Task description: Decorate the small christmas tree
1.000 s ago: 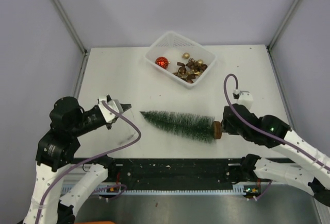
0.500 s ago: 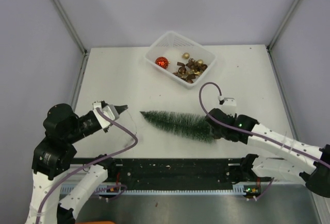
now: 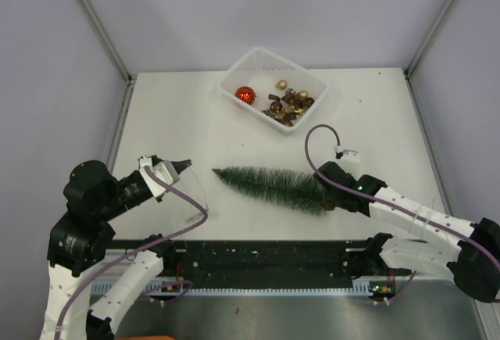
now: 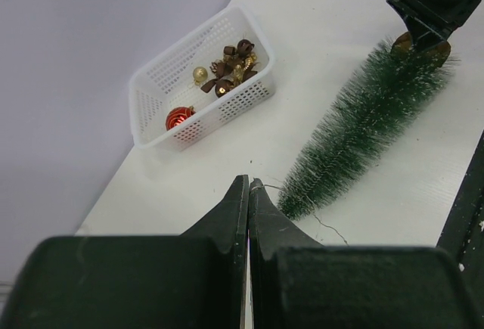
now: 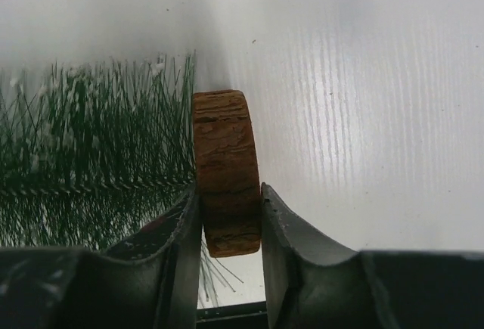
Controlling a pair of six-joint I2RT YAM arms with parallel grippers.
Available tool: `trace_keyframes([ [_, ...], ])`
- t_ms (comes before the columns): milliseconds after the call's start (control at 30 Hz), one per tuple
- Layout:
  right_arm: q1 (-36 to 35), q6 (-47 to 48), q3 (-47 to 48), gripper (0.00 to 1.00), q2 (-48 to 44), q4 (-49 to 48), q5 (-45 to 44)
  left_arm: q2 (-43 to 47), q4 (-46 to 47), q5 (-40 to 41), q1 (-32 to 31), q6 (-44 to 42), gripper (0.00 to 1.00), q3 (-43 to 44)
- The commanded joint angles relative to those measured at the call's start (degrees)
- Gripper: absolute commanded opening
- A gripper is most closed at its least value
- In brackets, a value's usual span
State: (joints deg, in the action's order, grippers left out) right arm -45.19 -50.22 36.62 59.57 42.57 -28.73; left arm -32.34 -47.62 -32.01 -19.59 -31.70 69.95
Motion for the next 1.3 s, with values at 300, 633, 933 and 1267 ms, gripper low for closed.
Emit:
trace_keyframes([
  [300,0.45,8.73,18.11,0.08,-9.82,17.79,-3.78,-0.18,3.75,0.19,0.17,-1.52,0.0,-1.57],
  [633,0.45,19.08,40.89,0.14,-3.76,36.8,-9.77,0.78,4.9,0.98,0.17,-1.61,0.0,-3.07],
  [933,0.45,27.62,52.21,0.1,5.63,39.43,-24.42,3.68,6.13,6.16,0.17,-3.89,0.0,-3.16],
  [1267,0.27,33.78,49.42,0.09,15.75,34.43,-49.04,4.91,1.22,15.21,0.17,-9.86,0.0,2.99],
])
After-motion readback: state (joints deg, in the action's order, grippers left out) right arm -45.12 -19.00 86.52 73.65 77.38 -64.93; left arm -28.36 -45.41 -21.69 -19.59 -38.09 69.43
